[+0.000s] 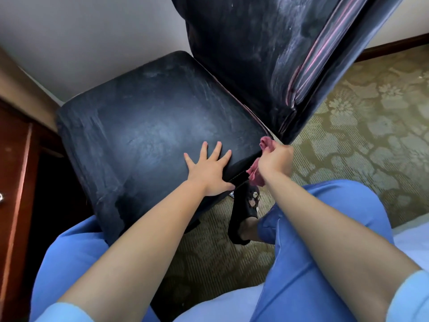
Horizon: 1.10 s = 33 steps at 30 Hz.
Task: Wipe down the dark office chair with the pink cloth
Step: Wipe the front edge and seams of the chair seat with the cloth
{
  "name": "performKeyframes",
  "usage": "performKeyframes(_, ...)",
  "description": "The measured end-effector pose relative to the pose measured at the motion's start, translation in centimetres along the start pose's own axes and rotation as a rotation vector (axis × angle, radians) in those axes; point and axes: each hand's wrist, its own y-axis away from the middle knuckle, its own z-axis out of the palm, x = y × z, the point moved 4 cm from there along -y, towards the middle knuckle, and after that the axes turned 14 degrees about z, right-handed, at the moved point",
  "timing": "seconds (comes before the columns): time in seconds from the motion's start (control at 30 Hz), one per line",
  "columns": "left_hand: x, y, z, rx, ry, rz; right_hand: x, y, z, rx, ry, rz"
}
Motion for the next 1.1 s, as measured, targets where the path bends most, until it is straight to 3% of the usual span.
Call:
performKeyframes(0.1,0.2,-0.9,-0.1,0.028,-0.01,0.004,1.1,1.0,1.2,-0.077,0.002,-0.103)
performKeyframes(0.33,0.4,-3.0,-0.4,0.04,-0.066,-0.009,-1.4,-2.4,1.1,-0.06,0.142,-0.114)
performKeyframes(0.5,1.4,-5.3,-1.8,0.022,-0.062,-0.039,-4.8,-7.2,-1.0,-0.334,0.276,-0.157)
performKeyframes(0.6,1.3,-6.7,-2.5,0.023,-0.061,-0.05,-6.2,-7.6,-1.9,-0.403,0.337,-0.244)
performKeyframes(0.73,1.0,-8.2,-2.9,0.068,-0.076,-0.027,-5.3,-7.3,-0.5,-0.322,0.15,-0.317)
performKeyframes(0.9,-0.3,-9.4,-4.0,0.1,-0.108,0.052,-6.3,-9.8,1.1,-0.128,-0.054,-0.196)
performKeyframes(1.1,-3.0,-11.3,-6.1,0.392,-0.098,0.21,-4.3,-7.7,2.7,0.001,-0.016,-0.561)
